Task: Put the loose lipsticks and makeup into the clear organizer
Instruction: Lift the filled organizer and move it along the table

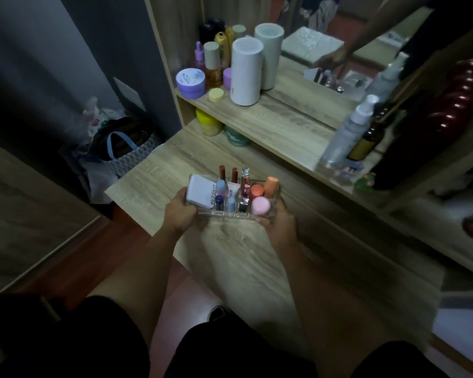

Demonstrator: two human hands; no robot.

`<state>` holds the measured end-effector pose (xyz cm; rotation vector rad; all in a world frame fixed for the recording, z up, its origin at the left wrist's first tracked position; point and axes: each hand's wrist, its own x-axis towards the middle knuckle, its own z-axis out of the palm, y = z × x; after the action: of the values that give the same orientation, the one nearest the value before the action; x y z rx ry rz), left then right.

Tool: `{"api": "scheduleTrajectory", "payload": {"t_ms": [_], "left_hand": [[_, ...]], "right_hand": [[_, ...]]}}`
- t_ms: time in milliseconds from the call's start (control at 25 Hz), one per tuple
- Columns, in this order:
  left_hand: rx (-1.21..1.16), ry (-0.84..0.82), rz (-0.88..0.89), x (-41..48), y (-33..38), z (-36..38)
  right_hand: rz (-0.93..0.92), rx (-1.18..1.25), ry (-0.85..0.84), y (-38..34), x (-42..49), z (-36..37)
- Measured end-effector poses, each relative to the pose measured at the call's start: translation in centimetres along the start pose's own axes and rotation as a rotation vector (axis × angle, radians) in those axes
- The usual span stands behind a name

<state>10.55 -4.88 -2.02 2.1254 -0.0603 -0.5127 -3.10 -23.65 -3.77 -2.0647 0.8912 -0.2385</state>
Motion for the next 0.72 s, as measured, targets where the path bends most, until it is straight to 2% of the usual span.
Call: {"api": "scheduleTrajectory", "payload": {"t_ms": [160, 320, 440, 640, 720], "left_hand": [[0.031, -0.081, 0.065, -2.2, 1.9, 2.6], [0.077, -0.199, 0.114, -4.5, 3.9, 6.6], [0.081, -0.289, 0.120, -5.9, 4.5, 9.5], [0.127, -0.401, 0.207, -7.9, 5.9, 13.8], [0.126, -0.428, 0.221, -8.2, 6.2, 14.9]], "right_hand": [[0.068, 0.022, 0.125, 2.5, -3.2, -2.4], [0.188, 0.143, 0.188, 6.1, -6.4, -5.2], [0.233, 0.137, 0.277, 8.5, -8.2, -6.8], [0.319, -0.016, 0.304, 12.5, -10.8, -9.1], [0.331, 0.011, 0.312, 13.4, -11.3, -9.6]]}}
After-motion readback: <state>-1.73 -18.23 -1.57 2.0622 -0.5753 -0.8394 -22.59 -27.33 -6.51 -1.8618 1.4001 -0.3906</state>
